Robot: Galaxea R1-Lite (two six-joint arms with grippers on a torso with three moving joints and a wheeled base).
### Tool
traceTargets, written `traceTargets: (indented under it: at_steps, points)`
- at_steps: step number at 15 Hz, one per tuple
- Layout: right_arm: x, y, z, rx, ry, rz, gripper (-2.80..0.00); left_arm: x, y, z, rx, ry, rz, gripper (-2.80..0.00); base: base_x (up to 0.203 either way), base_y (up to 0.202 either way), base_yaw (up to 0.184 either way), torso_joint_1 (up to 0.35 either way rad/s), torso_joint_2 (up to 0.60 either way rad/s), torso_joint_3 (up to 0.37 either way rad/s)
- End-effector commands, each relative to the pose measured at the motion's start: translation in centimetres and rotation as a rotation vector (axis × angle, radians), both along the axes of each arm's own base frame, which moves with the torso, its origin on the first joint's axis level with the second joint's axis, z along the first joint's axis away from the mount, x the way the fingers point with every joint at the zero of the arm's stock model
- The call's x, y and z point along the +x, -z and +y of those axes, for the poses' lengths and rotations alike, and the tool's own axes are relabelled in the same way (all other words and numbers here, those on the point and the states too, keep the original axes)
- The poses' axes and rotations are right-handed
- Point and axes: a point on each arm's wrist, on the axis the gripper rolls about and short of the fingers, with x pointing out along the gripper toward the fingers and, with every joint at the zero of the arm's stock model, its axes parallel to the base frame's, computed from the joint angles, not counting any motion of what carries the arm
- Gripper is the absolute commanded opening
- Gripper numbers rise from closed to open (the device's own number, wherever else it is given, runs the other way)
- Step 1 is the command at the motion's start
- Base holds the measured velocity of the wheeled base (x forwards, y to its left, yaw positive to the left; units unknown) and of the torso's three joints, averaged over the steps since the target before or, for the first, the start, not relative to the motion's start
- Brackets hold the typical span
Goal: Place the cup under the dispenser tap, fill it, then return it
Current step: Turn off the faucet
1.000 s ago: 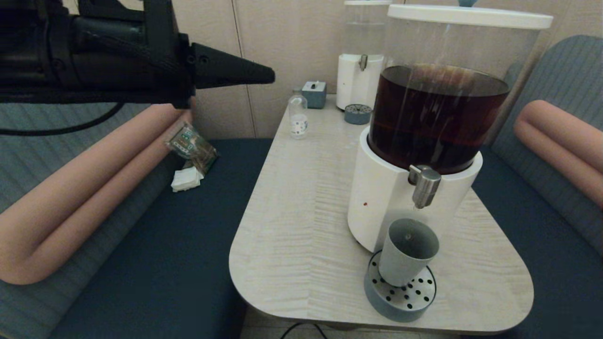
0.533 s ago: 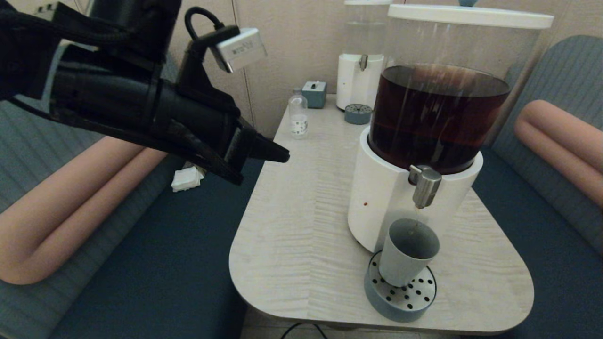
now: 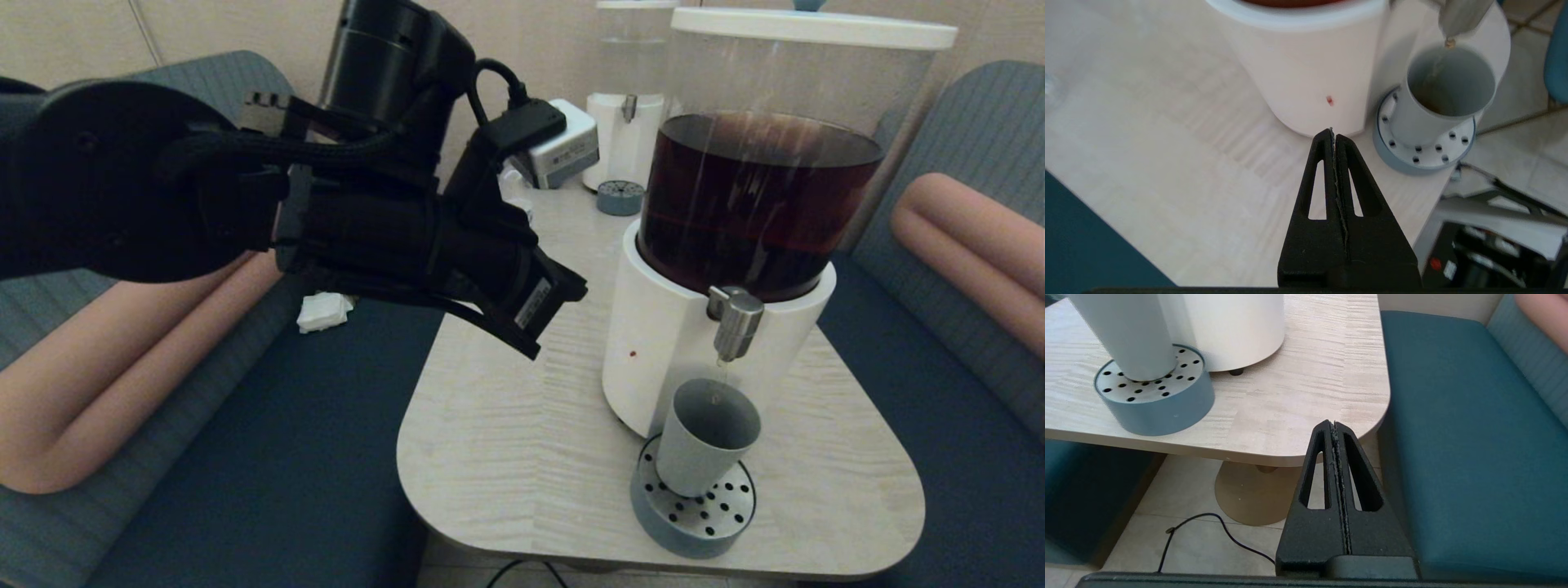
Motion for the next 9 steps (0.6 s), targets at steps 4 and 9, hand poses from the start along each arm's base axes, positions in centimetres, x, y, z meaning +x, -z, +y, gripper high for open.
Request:
traceTargets:
  at_steps: [4, 9]
  points:
    - [0.0, 0.0, 0.0, 0.000, 0.000, -0.001, -2.80, -0.2, 1.4, -1.7, 0.021, 0.036, 0.023, -2.80, 0.000, 0.000, 0.000, 0.000, 0.00, 0.000]
    - [0.0, 0.0, 0.0, 0.000, 0.000, -0.001, -2.80, -0.2, 2.2, -4.1, -0.009, 0.079, -0.010, -2.80, 0.000, 0.000, 0.000, 0.000, 0.00, 0.000]
